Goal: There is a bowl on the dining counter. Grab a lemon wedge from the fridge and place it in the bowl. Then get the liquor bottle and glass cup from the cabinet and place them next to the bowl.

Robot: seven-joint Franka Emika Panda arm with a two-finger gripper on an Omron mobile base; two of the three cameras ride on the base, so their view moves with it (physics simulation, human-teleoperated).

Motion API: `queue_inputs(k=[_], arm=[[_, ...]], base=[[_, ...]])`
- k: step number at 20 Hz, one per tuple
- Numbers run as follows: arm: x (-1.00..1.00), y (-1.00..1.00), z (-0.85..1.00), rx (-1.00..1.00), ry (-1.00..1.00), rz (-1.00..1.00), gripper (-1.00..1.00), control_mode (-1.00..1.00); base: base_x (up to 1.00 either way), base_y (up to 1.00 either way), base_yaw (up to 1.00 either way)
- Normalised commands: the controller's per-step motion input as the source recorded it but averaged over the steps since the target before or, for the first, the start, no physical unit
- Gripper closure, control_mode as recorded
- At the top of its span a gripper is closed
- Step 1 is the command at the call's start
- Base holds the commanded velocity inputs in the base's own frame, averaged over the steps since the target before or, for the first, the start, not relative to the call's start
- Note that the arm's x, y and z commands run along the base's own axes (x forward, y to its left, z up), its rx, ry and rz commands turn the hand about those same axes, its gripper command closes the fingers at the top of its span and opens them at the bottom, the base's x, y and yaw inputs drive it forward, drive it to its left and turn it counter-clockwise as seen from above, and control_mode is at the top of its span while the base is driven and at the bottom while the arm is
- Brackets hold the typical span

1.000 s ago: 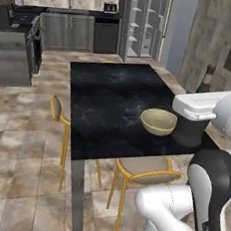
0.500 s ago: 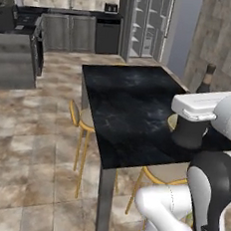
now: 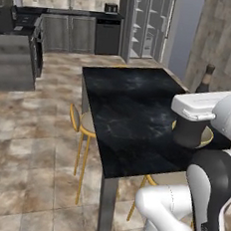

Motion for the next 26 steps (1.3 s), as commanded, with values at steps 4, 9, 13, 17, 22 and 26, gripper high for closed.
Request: queue_inputs(k=[4,9,13,17,22,26], arm=[[0.34,-0.04,-0.16,0.00,0.00,0.06,1.00,-1.00],[0.67,-0.07,-0.68,0.00,-0.01,0.24,1.00,-1.00],[0.62,-0.01,-0.89,0.00,-0.03,0.35,1.00,-1.00],[0.41,0.00,-0.85,-0.02,-0.10,0.36,1.00,-1.00],[0.18,0.13,-0.69,-0.06,-0.13,0.25,1.00,-1.00],[0.02,0.18,-0.63,-0.02,-0.18,0.09,1.00,-1.00]], base=[[0.34,-0.02,0.03],[0.00,0.00,0.00],[0.00,0.00,0.00],[0.00,0.00,0.00],[0.00,0.00,0.00],[0.00,0.00,0.00]])
